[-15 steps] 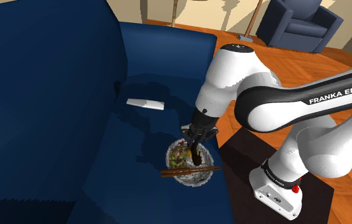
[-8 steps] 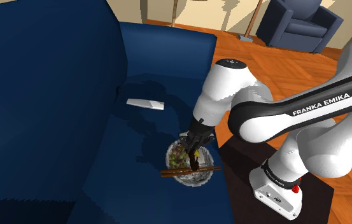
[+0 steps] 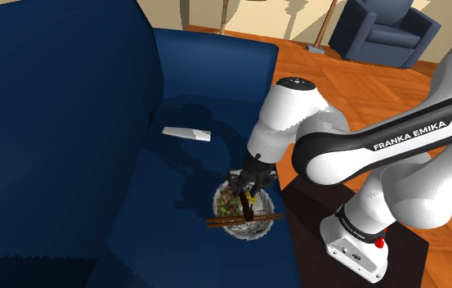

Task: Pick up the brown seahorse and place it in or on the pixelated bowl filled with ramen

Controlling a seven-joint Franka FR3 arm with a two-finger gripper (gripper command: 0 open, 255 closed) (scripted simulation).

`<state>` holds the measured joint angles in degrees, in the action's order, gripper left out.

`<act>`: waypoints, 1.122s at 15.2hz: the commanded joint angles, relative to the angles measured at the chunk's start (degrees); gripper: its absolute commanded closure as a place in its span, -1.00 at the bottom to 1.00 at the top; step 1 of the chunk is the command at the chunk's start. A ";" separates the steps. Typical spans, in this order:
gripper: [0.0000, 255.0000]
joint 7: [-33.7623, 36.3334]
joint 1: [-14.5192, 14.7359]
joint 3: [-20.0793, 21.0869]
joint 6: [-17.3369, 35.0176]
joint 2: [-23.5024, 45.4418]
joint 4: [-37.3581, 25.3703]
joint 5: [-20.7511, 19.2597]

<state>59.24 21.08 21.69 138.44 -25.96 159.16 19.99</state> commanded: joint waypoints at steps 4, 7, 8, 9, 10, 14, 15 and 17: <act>-1.00 0.00 0.00 0.00 0.00 0.00 0.00 0.00; -1.00 0.08 -0.08 -1.08 -5.26 -3.76 -1.48 -0.62; -1.00 0.14 -0.15 -1.63 -7.81 -5.42 -2.37 -0.98; -1.00 0.19 -0.23 -2.05 -9.78 -6.62 -3.12 -1.28; -1.00 0.19 -0.21 -2.06 -9.77 -6.61 -3.12 -1.29; -1.00 0.20 -0.21 -2.07 -9.77 -6.61 -3.12 -1.29; -1.00 0.20 -0.21 -2.07 -9.77 -6.61 -3.12 -1.29; -1.00 0.20 -0.21 -2.07 -9.77 -6.61 -3.12 -1.29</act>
